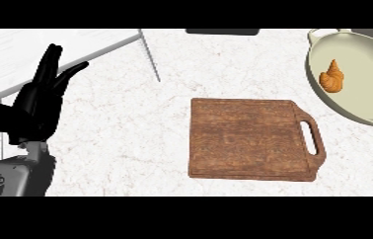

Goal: Pick the croissant from the cutting board and place it in the pot

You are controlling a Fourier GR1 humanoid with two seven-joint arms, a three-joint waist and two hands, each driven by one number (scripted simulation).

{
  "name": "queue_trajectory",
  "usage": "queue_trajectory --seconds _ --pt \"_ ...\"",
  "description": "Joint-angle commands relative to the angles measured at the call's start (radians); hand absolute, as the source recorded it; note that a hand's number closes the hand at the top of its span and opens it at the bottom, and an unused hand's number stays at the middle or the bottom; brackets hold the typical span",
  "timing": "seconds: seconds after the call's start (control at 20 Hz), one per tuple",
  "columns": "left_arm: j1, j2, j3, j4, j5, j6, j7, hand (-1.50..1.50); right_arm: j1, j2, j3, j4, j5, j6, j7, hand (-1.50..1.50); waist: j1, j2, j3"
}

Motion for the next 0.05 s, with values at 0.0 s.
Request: queue_trajectory --seconds 0.0 --pt "0.026 -0.023 -0.017 0.023 -0.012 0.007 -0.013 0.00 0.027 -0.009 -0.008 0.008 -0.008 0.066 -0.050 -1.50 0.003 0.005 -0.002"
